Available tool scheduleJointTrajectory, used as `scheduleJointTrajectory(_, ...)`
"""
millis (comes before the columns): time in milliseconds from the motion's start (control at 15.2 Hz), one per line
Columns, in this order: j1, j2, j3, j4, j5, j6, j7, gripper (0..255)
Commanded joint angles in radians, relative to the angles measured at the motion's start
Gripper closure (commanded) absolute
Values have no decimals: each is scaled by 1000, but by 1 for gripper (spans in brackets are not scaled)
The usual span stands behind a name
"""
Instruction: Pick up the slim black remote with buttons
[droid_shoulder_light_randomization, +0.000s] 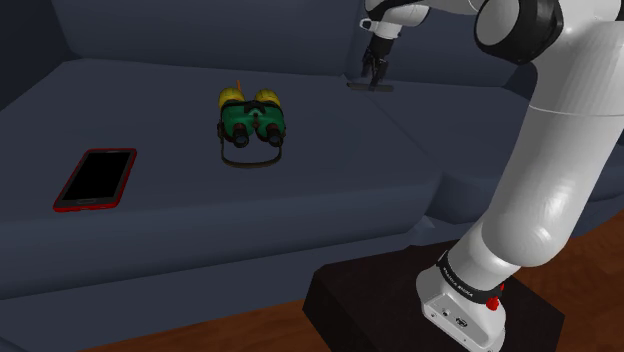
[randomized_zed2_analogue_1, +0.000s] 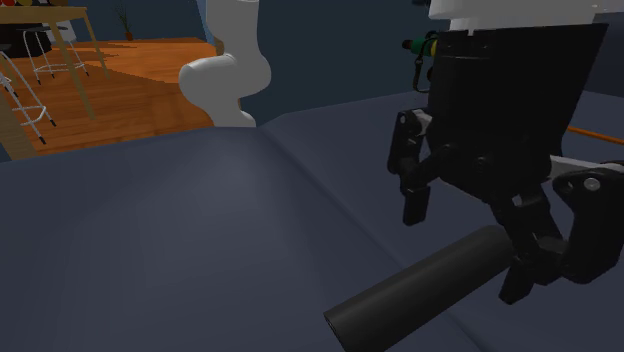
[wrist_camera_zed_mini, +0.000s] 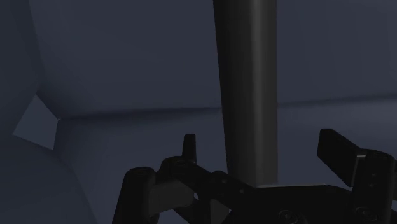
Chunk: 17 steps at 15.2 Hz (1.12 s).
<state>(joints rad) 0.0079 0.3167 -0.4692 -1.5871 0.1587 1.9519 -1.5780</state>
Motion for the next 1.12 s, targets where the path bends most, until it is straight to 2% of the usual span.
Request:
scheduleJointTrajectory(0, 0, 4, 1, -20, 3, 24, -3, 0)
scheduleJointTrajectory(198, 0, 6, 2, -26, 4, 31, -4, 0)
scheduleJointTrajectory(264, 0, 5, 2, -26, 4, 31, -4, 255)
scheduleJointTrajectory(858, 0, 6, 2, -26, 4, 31, -4, 255)
scheduleJointTrajectory(1056, -1, 0, 0, 6, 0, -6, 0, 255)
